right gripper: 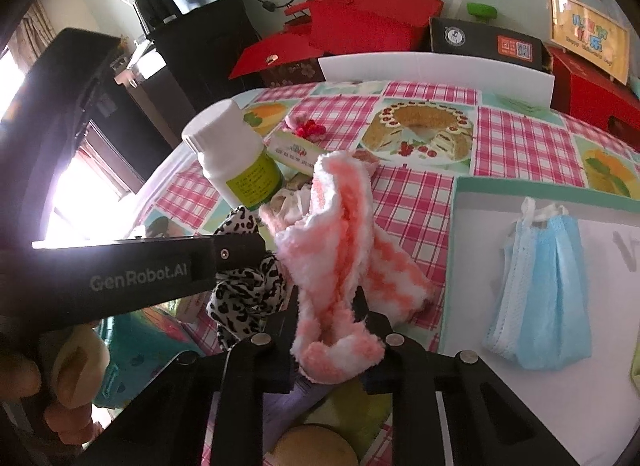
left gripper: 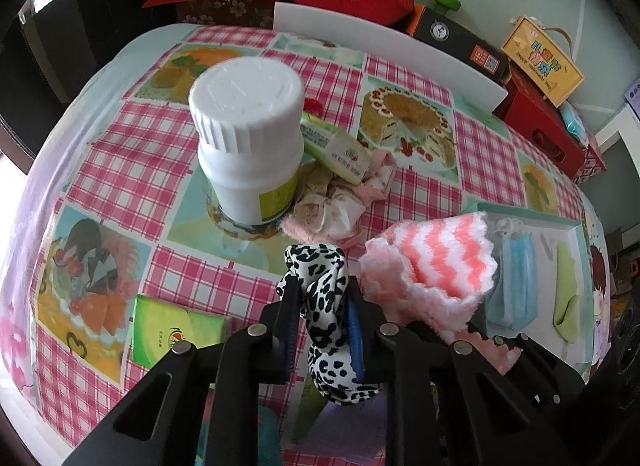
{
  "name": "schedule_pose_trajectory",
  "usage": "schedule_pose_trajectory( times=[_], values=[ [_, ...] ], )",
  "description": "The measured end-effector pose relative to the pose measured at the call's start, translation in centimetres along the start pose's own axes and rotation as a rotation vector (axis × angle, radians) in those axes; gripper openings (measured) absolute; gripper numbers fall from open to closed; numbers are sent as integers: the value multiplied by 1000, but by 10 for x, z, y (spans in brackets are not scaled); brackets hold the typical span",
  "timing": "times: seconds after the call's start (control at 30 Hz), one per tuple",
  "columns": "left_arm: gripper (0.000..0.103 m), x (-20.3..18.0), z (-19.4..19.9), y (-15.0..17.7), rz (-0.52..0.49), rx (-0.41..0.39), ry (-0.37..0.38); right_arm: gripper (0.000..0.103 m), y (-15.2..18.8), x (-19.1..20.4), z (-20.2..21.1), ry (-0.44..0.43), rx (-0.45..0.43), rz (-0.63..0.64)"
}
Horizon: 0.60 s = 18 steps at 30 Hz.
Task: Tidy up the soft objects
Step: 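Lift and carry the pink knit and scrunchie toward the tray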
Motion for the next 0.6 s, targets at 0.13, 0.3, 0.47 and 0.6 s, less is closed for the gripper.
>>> schedule_pose_trajectory(
  times=[0.13, 0.3, 0.47, 0.6],
  values=[
    [21, 2, 14, -3, 8, -40, 1, 23, -4, 1, 11, -11, -28, -3],
    [21, 2, 46, -9, 15, -132, 13, 23, -13, 2, 35, -20, -101, -7],
    [21, -2, 76, -14, 11, -215, 32, 23, -21, 2, 66, -19, -186, -15],
    [21, -7, 98, -16, -2, -273, 55, 23, -27, -2, 94, -9, -254, -22]
  ],
)
Point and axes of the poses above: each gripper's, at about its wrist camera, not at the fingertips, and z roughly against the way its jaws point, x to its left, y to its underside, the point moved 3 cm from there along -z, roughly the way its jaws point, and after that the axes turned 8 degrees about -z, right-handed, at the moved point
